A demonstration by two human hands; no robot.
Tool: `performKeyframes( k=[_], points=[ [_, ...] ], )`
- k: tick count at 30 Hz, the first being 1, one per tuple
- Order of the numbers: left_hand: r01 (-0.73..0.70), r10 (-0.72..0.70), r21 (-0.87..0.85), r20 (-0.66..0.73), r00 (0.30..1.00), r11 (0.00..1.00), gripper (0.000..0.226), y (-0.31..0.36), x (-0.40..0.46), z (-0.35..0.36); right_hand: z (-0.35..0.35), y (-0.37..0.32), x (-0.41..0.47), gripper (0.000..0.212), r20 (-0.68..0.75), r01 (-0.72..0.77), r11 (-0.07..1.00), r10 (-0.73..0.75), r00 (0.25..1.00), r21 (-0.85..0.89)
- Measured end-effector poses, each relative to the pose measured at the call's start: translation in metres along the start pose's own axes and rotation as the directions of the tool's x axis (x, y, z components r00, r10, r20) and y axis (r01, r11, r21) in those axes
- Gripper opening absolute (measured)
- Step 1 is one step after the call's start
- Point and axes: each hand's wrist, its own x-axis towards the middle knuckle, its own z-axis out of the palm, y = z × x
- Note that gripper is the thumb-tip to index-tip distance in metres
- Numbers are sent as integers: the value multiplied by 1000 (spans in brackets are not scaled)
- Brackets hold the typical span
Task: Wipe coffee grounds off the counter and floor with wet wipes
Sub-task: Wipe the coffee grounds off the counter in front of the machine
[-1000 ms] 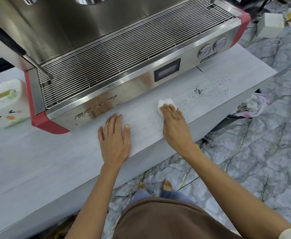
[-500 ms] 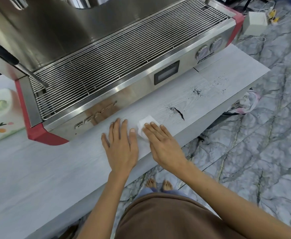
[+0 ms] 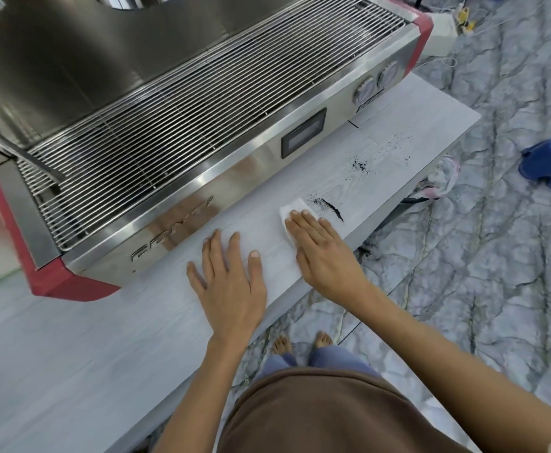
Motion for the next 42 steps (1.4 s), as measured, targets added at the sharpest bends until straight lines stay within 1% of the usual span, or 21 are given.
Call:
performKeyframes(
  k=[3,8,11,19,24,26,33,37,42],
  points=[
    [-5,5,10,12,1000,1000,62,0,0,-1,-3,12,4,49,15,-7,1000,7,1000,-21],
    [-9,9,10,13,1000,1000,63,1,0,-3,-9,30,12,47,-11,-19,999,18,1000,-37],
    [-7,7,3,15,1000,1000,62,2,0,-1,-12,39,16,47,1,-12,999,12,1000,-44],
    [2,-2,18,2,1000,1000,58,2,0,0,-20,57,22,45,2,10,1000,-10,1000,-19],
    [-12,12,-23,-3,1000,1000,61,12,0,3,-27,66,26,44,-4,7,1000,-7,1000,28],
    [-22,22,-56,-7,1000,998,62,19,2,4,-30,63,26,44,-1,23,998,-23,1000,57],
    [-9,12,-176,19,1000,984,64,34,12,9,-24,22,-3,45,38,154,985,-157,987,74],
    [9,-7,-200,10,1000,980,65,40,17,10,-13,5,-8,49,73,123,992,-126,989,42],
    [19,-22,-175,-13,1000,984,63,41,18,12,-4,-8,1,52,38,41,999,-41,998,20]
  ],
)
